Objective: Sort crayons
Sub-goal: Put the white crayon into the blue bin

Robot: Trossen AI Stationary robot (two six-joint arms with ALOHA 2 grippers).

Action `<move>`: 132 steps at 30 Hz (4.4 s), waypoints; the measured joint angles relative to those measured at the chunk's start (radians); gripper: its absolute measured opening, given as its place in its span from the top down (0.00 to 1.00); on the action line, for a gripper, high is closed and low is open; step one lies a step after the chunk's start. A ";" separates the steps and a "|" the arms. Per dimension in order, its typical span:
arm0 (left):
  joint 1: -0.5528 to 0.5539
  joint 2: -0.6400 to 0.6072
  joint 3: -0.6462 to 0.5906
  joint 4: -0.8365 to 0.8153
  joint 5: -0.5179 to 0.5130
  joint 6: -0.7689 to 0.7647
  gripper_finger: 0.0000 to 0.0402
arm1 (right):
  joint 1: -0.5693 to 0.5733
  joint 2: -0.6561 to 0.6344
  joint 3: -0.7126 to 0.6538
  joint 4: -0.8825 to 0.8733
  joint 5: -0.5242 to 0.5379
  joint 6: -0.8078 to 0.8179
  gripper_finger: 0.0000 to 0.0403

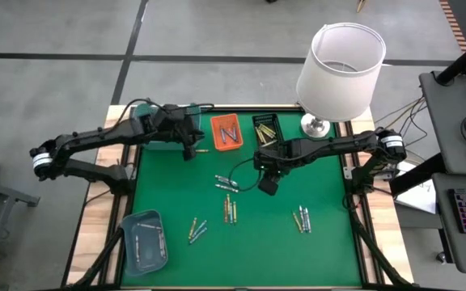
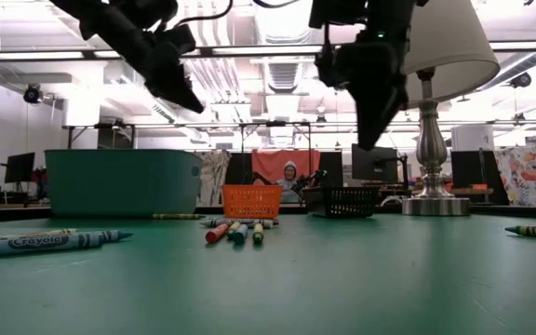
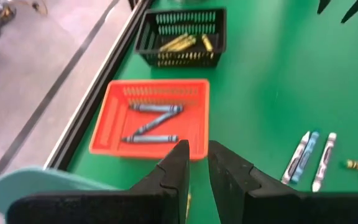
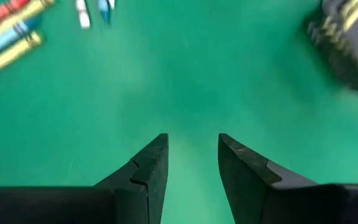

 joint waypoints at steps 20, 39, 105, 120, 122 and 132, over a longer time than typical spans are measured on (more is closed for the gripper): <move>-0.008 0.025 0.000 0.099 -0.002 0.027 0.89 | 0.086 0.000 -0.038 -0.245 -0.128 0.341 0.68; -0.007 0.025 -0.001 0.176 -0.011 0.159 0.89 | 0.248 -0.214 -0.357 -0.243 -0.300 0.823 0.68; -0.007 0.026 -0.001 0.190 -0.010 0.113 0.89 | 0.484 -0.217 -0.619 0.230 -0.126 1.208 0.70; -0.007 0.026 -0.001 0.190 -0.010 0.113 0.89 | 0.484 -0.217 -0.620 0.183 -0.129 1.254 0.94; -0.007 0.026 -0.001 0.190 -0.010 0.113 0.89 | 0.484 -0.217 -0.619 0.176 -0.128 1.253 0.97; -0.007 0.026 -0.001 0.190 -0.010 0.108 0.89 | 0.483 -0.254 -0.564 -0.012 -0.109 1.242 0.98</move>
